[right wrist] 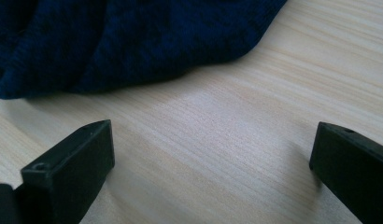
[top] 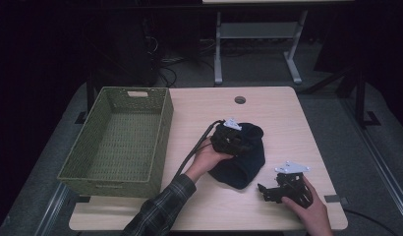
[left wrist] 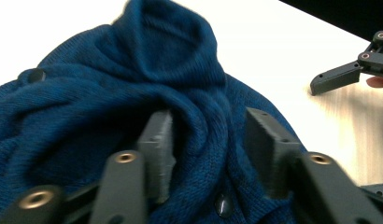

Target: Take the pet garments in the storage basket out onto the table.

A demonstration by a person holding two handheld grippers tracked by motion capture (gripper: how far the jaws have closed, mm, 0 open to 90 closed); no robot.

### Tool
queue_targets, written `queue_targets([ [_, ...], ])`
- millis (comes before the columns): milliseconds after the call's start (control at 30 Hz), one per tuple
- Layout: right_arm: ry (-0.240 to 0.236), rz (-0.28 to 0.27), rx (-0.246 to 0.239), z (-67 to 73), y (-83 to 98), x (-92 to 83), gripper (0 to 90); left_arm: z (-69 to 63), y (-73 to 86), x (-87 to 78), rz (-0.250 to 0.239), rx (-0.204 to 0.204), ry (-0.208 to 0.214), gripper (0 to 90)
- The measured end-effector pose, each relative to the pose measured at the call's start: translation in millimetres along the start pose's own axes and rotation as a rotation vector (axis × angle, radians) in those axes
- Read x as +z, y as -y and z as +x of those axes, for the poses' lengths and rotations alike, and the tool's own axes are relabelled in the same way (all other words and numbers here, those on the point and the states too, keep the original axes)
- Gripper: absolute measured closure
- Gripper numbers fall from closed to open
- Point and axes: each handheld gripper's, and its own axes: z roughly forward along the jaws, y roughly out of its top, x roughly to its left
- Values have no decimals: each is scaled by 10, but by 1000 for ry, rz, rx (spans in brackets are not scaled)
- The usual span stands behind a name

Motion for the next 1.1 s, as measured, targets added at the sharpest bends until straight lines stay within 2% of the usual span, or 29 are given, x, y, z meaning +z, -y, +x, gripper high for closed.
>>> queue_targets([
  [133, 0, -1, -1, 0, 0, 0, 0, 11, -16, -45, -16, 1, 10, 395],
  [233, 2, -1, -5, -3, 0, 0, 0, 8, -38, -84, -16, 36, 0, 312],
  [367, 1, -2, -5, -3, 0, 1, 0, -16, -62, -120, -30, 37, -3, 196],
  [467, 2, -5, -10, -5, 0, 2, 0, -30, -79, -162, -35, 47, -7, 149],
  [533, 1, 0, -5, -3, -1, -1, 0, -33, -86, -200, -33, 56, -11, 139],
  [933, 1, 2, -4, -2, 0, -2, 0, -52, -5, -497, -55, 34, -39, 139],
  [1100, 2, 2, -5, -3, 0, -1, 0, -83, 64, -635, -61, 45, -57, 139],
])
